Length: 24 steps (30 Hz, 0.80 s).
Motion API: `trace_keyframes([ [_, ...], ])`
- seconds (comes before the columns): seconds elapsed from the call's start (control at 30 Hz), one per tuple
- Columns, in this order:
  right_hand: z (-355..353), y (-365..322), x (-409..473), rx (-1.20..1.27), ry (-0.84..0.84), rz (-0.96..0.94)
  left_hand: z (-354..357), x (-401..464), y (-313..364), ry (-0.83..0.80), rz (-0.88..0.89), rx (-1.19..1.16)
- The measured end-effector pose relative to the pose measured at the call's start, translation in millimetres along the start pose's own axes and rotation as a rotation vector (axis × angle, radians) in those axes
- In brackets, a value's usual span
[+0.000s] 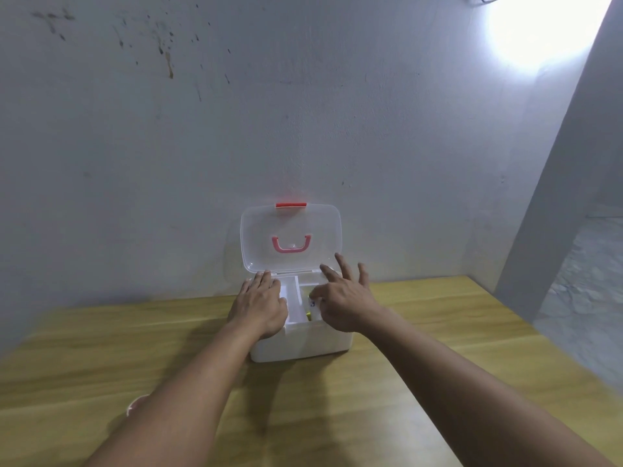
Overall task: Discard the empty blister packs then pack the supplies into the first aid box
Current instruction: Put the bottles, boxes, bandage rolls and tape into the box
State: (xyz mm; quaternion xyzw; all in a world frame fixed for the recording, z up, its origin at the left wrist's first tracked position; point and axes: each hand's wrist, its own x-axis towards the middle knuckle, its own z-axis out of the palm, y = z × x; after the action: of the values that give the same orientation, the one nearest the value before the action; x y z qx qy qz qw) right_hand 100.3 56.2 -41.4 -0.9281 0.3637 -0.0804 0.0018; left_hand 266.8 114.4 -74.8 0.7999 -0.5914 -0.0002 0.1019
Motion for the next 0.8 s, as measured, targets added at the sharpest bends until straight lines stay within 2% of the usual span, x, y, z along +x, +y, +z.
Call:
trace_keyframes([
  [0.2, -5, 8, -13, -0.003, 0.16, -0.123, 1, 1, 0, 0.005, 0.009, 0.021],
  [0.5, -3, 25, -22, -0.005, 0.29, -0.126, 3, 3, -1, -0.002, 0.006, 0.033],
  [0.67, 0, 25, -23, -0.007, 0.233, -0.154, 3, 1, -2, 0.004, 0.007, 0.025],
  [0.8, 1, 24, -27, 0.171, 0.259, -0.114, 2, 0, -1, 0.011, 0.008, -0.003],
])
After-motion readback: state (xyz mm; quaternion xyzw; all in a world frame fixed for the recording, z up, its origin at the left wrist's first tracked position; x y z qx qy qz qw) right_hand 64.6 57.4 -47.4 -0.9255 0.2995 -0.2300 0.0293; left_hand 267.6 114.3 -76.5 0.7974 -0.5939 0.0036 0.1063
